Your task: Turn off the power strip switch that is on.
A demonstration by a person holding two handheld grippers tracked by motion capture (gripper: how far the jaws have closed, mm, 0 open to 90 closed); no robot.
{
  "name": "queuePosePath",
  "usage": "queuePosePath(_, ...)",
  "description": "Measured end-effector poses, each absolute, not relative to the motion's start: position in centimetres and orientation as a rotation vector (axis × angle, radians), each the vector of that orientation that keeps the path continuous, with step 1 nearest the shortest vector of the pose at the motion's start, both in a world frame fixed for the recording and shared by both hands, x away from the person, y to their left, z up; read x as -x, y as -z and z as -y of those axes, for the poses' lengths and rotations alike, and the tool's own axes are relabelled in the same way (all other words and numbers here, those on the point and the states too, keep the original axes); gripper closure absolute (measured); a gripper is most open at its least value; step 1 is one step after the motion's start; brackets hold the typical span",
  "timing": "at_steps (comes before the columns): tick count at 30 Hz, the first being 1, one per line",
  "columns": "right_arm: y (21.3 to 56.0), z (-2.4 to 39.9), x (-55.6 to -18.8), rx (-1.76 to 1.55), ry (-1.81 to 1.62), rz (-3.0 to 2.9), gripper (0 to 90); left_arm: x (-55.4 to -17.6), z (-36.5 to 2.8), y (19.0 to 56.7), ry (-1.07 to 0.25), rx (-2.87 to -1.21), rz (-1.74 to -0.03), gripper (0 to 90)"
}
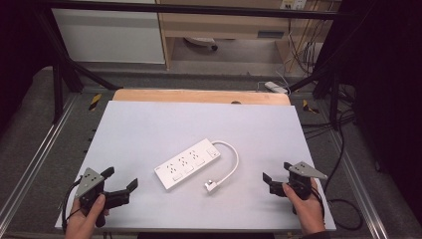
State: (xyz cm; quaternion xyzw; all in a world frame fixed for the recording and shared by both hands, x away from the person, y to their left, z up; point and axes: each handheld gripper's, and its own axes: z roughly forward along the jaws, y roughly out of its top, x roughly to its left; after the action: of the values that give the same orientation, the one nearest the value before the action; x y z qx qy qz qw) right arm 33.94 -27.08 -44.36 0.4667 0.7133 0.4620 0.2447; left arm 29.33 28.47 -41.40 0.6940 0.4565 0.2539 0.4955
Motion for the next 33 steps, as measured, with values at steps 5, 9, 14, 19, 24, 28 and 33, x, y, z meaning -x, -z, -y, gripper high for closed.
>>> queuePosePath(5, 44.5, 27.1, -33.9, -1.282, -1.252, -1.957, 6.7, -29.3, -28.5, 41.4, -0.621, -1.68, -1.107, 5.0)
queuePosePath(9, 44.3, 27.1, -33.9, -1.279, -1.257, -1.953, 6.6, -29.3, -28.6, 41.4, -0.618, -1.681, -1.11, 5.0)
queuePosePath(14, 44.1, 27.1, -33.9, -1.28, -1.267, -1.947, 6.3, -29.3, -28.7, 41.4, -0.617, -1.684, -1.112, 5.0)
queuePosePath(19, 43.8, 27.2, -33.8, -1.279, -1.304, -1.933, 6.5, -29.3, -28.6, 41.5, -0.618, -1.687, -1.111, 5.0)
queuePosePath(24, 43.5, 27.2, -33.7, -1.274, -1.343, -1.911, 6.1, -29.3, -28.6, 41.5, -0.62, -1.69, -1.111, 5.0)
queuePosePath(28, 43.3, 27.2, -33.7, -1.269, -1.366, -1.905, 5.3, -29.3, -28.6, 41.5, -0.619, -1.695, -1.108, 5.0)
queuePosePath(33, 43.1, 27.0, -33.6, -1.244, -1.38, -1.898, 4.8, -29.3, -28.6, 41.5, -0.618, -1.696, -1.107, 5.0)
